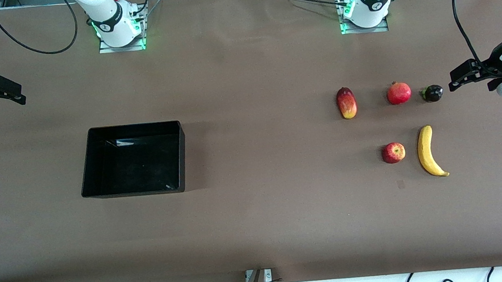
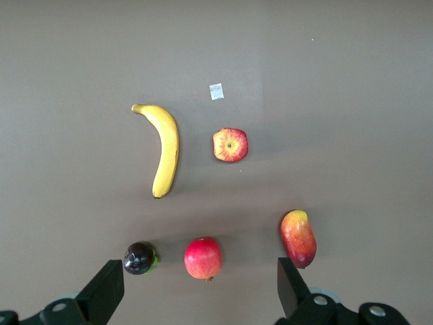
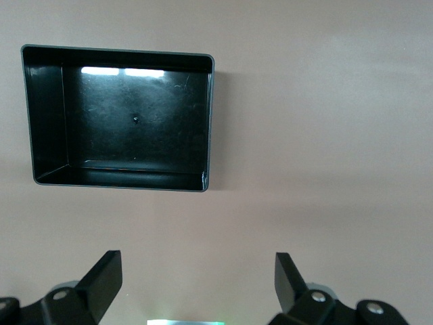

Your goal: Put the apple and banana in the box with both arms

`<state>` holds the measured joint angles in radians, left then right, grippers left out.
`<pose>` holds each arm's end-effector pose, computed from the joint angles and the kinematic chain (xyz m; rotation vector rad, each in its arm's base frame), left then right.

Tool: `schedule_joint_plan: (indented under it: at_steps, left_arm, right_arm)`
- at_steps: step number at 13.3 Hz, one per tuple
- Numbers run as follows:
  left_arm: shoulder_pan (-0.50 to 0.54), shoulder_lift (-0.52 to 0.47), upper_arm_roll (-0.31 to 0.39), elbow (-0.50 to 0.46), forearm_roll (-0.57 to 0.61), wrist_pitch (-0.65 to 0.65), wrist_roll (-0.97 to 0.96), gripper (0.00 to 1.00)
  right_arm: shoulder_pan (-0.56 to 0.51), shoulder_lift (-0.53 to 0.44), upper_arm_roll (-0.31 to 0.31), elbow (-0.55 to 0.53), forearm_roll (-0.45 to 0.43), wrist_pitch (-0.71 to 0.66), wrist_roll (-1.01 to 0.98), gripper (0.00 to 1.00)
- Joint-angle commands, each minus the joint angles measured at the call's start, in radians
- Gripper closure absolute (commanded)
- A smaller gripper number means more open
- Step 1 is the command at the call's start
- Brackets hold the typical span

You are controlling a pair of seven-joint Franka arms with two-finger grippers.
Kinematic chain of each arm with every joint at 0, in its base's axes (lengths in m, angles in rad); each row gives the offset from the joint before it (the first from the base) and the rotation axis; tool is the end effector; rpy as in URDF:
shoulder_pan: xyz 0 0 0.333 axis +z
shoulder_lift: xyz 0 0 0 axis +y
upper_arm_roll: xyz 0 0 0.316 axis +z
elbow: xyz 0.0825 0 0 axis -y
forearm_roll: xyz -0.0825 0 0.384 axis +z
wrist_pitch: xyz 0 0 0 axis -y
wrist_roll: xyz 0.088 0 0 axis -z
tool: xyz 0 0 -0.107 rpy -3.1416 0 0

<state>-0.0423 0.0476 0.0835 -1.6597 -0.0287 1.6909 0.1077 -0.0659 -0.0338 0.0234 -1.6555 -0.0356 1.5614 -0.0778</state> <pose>0.5750 0.0200 0.5659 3.1143 -0.0980 -0.0224 0.5402 -0.0266 0.6024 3.1069 0.0559 -0.0970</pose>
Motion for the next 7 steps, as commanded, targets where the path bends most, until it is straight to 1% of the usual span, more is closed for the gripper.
schedule_joint_plan:
  at_steps: [1, 7]
  left_arm:
    - [-0.016, 0.015, 0.021, 0.026, -0.031, -0.020, 0.024, 0.00]
    - [-0.016, 0.014, 0.021, 0.026, -0.031, -0.020, 0.023, 0.00]
  right_arm:
    - [-0.022, -0.001, 0.018, 0.003, -0.001, -0.004, 0.013, 0.00]
    - [-0.023, -0.001, 0.013, 0.002, -0.001, -0.003, 0.013, 0.00]
